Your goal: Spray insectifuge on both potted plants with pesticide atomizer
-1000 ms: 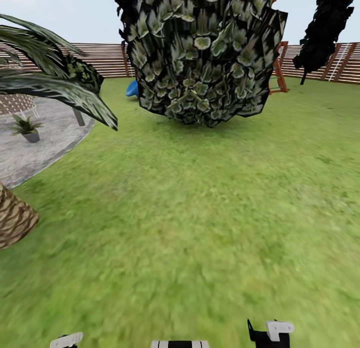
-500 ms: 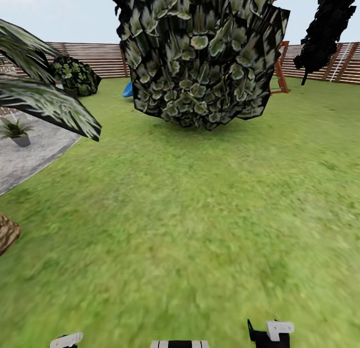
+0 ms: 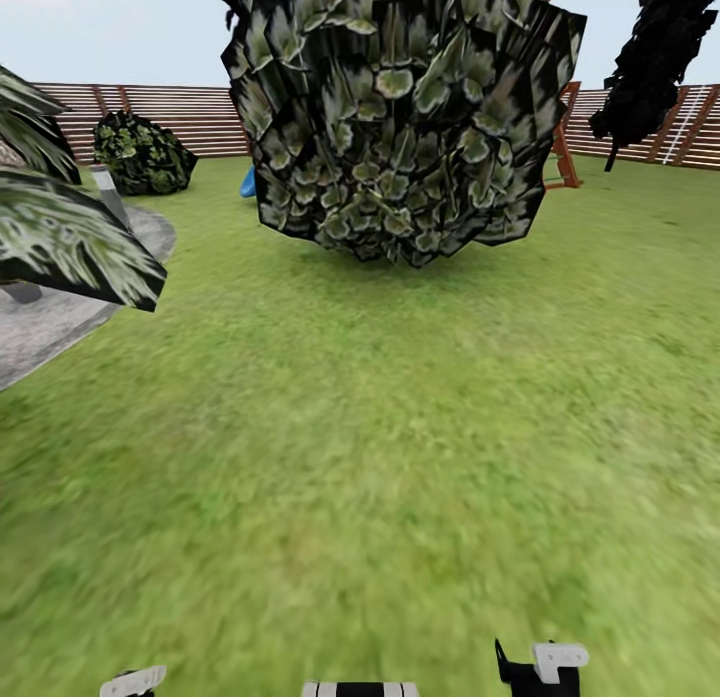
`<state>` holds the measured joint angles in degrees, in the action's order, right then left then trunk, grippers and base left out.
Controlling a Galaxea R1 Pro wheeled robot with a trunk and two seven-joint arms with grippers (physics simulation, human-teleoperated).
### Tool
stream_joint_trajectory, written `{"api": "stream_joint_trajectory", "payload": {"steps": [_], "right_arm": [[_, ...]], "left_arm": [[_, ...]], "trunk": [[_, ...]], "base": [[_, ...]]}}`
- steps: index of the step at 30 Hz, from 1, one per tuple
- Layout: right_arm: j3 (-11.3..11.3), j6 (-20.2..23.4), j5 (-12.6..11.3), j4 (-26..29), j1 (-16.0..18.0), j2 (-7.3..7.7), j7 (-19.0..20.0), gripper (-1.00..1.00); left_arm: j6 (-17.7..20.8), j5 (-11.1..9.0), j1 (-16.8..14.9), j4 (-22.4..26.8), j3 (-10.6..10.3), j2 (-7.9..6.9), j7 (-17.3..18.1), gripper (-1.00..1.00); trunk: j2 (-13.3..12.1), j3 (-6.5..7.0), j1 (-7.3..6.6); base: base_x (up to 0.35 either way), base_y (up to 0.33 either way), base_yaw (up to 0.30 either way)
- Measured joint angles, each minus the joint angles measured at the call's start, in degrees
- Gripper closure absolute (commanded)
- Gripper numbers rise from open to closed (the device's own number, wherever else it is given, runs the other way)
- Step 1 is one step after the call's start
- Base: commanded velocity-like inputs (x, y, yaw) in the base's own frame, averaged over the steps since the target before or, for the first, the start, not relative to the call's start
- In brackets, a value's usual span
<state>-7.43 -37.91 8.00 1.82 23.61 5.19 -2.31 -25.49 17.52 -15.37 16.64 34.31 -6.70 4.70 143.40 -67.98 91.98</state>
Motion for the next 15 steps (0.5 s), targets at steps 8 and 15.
{"api": "stream_joint_trajectory", "payload": {"steps": [8, 15], "right_arm": [[0.0, 0.0, 0.0, 0.0, 0.0, 0.00, 0.0, -1.00], [0.0, 0.0, 0.0, 0.0, 0.0, 0.00, 0.1, -1.00]], "left_arm": [[0.0, 0.0, 0.0, 0.0, 0.0, 0.00, 0.0, 1.00], [0.0, 0.0, 0.0, 0.0, 0.0, 0.00, 0.0, 1.00]], "trunk": [[0.0, 0.00, 0.00], [0.0, 0.00, 0.00]], "base": [[0.340, -0.027, 0.000], [0.340, 0.000, 0.000]]}}
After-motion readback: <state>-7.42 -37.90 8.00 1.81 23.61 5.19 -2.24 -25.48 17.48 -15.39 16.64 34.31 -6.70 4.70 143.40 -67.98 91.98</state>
